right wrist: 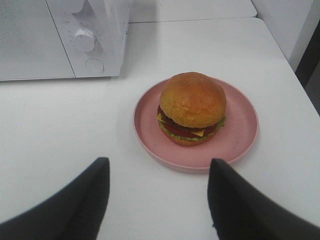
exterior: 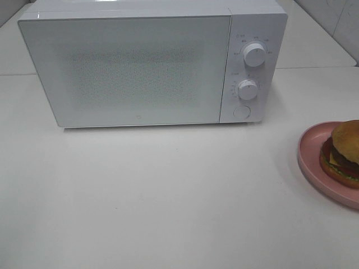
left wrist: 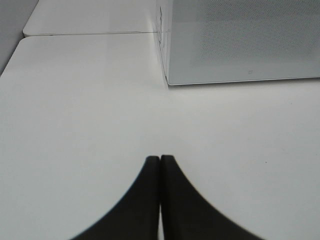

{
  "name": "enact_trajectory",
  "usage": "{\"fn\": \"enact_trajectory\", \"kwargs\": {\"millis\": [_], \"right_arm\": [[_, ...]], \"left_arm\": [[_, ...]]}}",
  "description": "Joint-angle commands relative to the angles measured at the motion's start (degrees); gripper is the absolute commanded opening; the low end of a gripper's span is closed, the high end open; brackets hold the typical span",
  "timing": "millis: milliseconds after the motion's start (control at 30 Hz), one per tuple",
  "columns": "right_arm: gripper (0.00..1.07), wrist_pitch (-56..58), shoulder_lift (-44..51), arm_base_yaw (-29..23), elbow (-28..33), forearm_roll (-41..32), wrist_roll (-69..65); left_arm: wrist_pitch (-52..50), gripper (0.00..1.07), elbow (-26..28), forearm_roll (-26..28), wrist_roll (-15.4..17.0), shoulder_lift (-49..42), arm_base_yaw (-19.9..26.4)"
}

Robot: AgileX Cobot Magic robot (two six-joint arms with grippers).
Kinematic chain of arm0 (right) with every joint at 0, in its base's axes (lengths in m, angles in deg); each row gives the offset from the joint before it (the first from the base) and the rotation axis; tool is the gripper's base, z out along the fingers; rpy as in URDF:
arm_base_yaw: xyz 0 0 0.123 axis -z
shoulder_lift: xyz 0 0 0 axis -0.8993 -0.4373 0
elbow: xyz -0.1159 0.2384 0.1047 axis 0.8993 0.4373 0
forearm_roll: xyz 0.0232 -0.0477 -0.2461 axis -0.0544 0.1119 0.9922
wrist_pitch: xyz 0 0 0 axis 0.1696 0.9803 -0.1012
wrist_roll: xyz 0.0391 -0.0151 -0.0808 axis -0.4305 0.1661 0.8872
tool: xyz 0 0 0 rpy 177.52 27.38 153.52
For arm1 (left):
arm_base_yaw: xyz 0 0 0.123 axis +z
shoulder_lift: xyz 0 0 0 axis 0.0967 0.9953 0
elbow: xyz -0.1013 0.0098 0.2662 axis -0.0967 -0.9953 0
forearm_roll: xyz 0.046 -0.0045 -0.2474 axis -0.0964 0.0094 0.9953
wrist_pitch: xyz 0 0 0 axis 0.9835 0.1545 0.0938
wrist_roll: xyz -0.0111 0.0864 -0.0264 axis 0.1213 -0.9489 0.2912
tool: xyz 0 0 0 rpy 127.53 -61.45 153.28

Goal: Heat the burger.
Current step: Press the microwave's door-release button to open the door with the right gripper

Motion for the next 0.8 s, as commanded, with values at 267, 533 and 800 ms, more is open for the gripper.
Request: {"fn": "enact_trajectory", "kwargs": {"millis": [267, 533, 800], "right_arm": [[0.57, -0.5, 1.4, -0.2, 0.1, 0.1, 0.3], [0.57, -0.5, 1.4, -0.2, 0.1, 0.1, 0.3], [0.57, -0.5, 1.4, -0.2, 0.1, 0.1, 0.3]], "left_arm": [[-0.5, 0.0, -0.2, 0.1, 0.4, -1.1, -0.1], [-0.5, 0.0, -0.2, 0.1, 0.4, -1.1, -0.1], [-0.5, 0.0, -0.2, 0.1, 0.4, -1.1, -0.1]]}}
